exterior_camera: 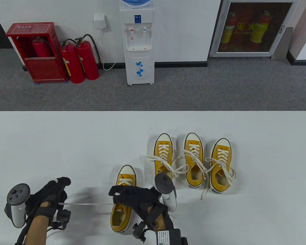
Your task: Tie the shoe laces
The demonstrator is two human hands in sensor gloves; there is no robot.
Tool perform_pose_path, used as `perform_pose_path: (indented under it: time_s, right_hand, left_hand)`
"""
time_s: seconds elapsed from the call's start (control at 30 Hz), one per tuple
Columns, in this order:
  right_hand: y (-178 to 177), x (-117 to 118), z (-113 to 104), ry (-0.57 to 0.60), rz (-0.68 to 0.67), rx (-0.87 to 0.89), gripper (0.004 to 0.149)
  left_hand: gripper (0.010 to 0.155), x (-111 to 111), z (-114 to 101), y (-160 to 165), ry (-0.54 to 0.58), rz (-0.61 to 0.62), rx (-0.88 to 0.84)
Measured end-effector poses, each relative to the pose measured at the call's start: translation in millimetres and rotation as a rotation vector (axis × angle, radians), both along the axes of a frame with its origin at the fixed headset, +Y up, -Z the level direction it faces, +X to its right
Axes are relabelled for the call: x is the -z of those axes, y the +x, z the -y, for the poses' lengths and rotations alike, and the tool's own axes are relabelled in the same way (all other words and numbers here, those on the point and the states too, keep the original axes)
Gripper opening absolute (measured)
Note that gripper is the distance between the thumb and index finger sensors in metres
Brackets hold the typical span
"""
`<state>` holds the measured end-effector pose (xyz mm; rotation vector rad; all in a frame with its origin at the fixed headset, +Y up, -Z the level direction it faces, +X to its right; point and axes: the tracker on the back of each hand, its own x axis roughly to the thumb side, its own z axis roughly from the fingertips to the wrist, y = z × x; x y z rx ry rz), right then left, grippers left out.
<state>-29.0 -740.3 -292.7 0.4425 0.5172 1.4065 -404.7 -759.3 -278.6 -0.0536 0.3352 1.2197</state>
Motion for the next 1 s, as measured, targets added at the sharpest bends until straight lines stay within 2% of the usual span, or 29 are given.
perform_pose_path:
  time_s: [0.17,0.37,0.47,0.7,1.0]
  right_hand:
    - [-2.5,1.6,1.8,0.014,0.055,-0.015,0.048]
    - [-1.7,0.4,3.1,0.1,0.165,-0.183,0.047]
    - [-4.5,-2.1,-0.7,0.161,0.192,-0.274,0.047]
    - [-20.5,-8.5,-1.9,0.305,0.144,-0.516,0.049]
    - [-33.0,-13.2,0.9,0.359,0.099,-0.61,0.049]
  left_hand:
    - [0.041,-1.3,-3.7,3.7,0.014,0.027,-0.06]
    - [0.042,-4.4,-10.9,10.2,0.035,0.044,-0.14]
    - [0.042,-5.5,-16.6,18.0,0.057,0.095,-0.266]
    - [0.043,-5.2,-34.4,53.8,0.144,0.262,-0.453]
    - [0.046,2.1,-58.5,97.3,0.175,0.453,-0.576]
